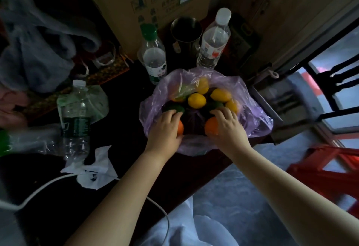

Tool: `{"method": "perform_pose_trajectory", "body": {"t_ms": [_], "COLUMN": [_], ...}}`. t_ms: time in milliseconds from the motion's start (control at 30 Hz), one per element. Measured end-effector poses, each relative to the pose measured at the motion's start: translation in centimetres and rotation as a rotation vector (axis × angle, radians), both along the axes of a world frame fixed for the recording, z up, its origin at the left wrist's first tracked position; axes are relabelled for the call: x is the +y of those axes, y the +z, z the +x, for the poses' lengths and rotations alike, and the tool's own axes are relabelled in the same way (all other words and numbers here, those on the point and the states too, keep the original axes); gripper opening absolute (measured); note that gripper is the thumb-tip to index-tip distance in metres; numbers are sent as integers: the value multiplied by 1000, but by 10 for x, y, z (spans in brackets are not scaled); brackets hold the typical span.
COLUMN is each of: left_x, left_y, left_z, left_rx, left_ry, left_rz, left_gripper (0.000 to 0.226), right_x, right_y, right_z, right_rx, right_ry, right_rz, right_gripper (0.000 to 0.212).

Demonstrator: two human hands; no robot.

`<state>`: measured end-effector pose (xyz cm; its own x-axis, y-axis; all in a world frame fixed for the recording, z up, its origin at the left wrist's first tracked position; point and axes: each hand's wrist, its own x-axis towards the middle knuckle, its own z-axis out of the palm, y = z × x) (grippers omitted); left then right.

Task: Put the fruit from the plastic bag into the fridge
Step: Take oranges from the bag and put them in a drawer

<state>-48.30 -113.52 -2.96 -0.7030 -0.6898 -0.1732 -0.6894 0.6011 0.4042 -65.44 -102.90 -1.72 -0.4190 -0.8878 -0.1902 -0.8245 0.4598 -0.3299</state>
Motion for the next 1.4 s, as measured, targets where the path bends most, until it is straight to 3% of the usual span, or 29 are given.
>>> {"method": "perform_pose_trajectory", "body": {"t_ms": [367, 600, 900, 1233, 1400], "left_x": [6, 8, 21, 118, 200], "left_y": [-11, -10, 39, 151, 193], "left_z": [13, 11, -6, -27, -30], "left_rx": [-20, 41, 237, 494, 564], "left_ry": [88, 113, -21, -153, -314], "left_rz": [45, 9, -101, -207, -118], "left_gripper": [86, 77, 74, 74, 75], "right_x": [13, 12, 24, 143, 243], "right_y": [-15, -10, 40, 137, 179], "right_z": [8, 9, 13, 26, 44], "right_rx": [-60, -63, -18, 82, 189], "right_ry": [-99, -128, -130, -237, -385], "right_rz": [20, -22, -261, -548, -627], "right_gripper": [81, 81, 77, 71, 70]}}
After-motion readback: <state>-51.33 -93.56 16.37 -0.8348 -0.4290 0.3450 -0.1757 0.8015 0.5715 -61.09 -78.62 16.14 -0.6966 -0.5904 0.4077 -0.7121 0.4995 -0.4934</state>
